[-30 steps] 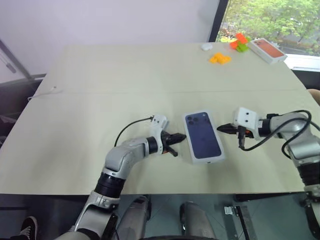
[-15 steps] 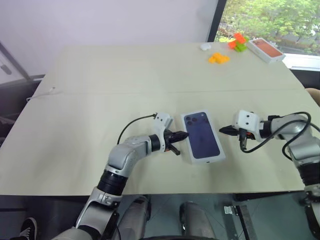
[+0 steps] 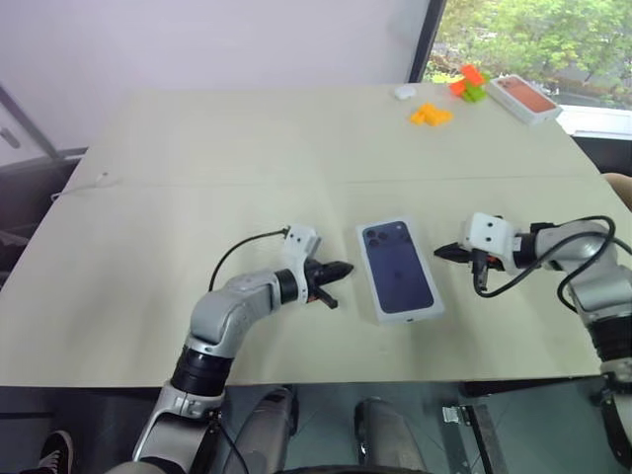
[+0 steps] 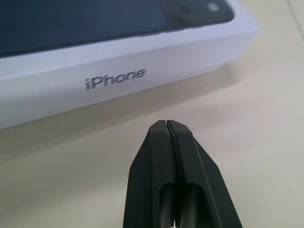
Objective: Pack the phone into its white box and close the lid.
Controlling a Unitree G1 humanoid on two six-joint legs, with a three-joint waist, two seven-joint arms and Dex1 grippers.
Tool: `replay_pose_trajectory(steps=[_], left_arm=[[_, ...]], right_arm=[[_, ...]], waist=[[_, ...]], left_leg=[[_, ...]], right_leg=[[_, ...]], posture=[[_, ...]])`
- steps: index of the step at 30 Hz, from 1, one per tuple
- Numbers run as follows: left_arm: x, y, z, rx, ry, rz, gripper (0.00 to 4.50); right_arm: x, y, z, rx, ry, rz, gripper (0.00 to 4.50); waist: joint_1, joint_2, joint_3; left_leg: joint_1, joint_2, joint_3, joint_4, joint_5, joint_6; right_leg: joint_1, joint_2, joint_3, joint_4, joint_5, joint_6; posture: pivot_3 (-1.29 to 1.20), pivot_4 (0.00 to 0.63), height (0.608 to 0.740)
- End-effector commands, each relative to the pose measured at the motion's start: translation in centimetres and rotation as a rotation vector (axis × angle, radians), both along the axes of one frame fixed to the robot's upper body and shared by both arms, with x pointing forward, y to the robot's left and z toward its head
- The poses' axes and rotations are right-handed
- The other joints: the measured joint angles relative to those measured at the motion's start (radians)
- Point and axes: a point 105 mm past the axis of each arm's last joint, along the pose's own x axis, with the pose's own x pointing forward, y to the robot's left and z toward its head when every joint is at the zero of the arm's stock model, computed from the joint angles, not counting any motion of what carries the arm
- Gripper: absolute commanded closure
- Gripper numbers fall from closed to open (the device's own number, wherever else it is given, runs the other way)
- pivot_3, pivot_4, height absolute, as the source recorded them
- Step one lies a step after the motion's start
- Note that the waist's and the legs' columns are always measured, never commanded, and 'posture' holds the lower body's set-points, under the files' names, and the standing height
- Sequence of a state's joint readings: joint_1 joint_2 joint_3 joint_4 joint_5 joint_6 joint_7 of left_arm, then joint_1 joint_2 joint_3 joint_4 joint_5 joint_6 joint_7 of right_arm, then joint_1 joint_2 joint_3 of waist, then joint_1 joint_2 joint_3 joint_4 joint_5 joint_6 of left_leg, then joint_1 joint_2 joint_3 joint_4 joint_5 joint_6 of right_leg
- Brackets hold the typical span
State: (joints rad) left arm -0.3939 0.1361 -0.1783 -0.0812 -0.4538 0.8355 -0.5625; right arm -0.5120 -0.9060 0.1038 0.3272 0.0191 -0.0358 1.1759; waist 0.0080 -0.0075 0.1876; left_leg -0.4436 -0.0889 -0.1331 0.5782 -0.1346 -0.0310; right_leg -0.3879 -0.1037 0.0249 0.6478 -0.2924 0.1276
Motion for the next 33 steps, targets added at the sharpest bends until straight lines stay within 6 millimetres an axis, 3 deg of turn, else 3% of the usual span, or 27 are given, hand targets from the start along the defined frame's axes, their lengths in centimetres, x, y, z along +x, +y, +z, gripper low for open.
replay_pose_trajectory(steps=[1, 15, 27, 30, 33], left_arm=[[-0.1, -0.9, 0.1, -0.010, -0.023, -0.019, 4.50], [0.8, -3.6, 0.2, -0.009, -0.041, -0.085, 4.50], [0.9, -4.3, 2.8, -0.075, -0.101, -0.078, 4.50], [0.9, -4.4, 4.3, -0.127, -0.105, -0.079, 4.50], [1.1, -4.3, 4.0, -0.104, -0.101, -0.074, 4.50]], right_arm=[[0.3, 0.6, 0.8, 0.008, -0.039, 0.021, 4.47], [0.0, 0.8, 0.6, -0.014, -0.047, 0.025, 4.47], [-0.1, 0.6, 0.4, -0.047, -0.058, 0.028, 4.47], [0.4, 0.3, 1.0, -0.033, -0.077, 0.002, 4.47], [1.1, -0.2, 2.4, -0.016, -0.118, -0.027, 4.47]], waist=[[0.001, 0.000, 0.000], [0.002, 0.000, 0.000], [0.002, 0.000, 0.000], [0.003, 0.000, 0.000], [0.002, 0.000, 0.000]], left_leg=[[0.000, 0.000, 0.000, 0.000, 0.000, 0.000], [0.000, 0.000, 0.000, 0.001, 0.000, 0.000], [0.000, 0.000, 0.000, 0.001, 0.000, 0.000], [0.000, 0.000, 0.000, 0.001, 0.000, 0.000], [0.000, 0.000, 0.000, 0.001, 0.000, 0.000]], right_leg=[[0.000, 0.000, 0.000, 0.000, 0.000, 0.000], [0.001, 0.000, 0.000, 0.001, 0.000, 0.000], [0.001, 0.000, 0.000, 0.001, 0.000, 0.000], [0.001, 0.000, 0.000, 0.001, 0.000, 0.000], [0.001, 0.000, 0.000, 0.001, 0.000, 0.000]], posture=[[0.00, 0.150, 0.740], [0.00, 0.150, 0.740], [0.00, 0.150, 0.740], [0.00, 0.150, 0.740], [0.00, 0.150, 0.740]])
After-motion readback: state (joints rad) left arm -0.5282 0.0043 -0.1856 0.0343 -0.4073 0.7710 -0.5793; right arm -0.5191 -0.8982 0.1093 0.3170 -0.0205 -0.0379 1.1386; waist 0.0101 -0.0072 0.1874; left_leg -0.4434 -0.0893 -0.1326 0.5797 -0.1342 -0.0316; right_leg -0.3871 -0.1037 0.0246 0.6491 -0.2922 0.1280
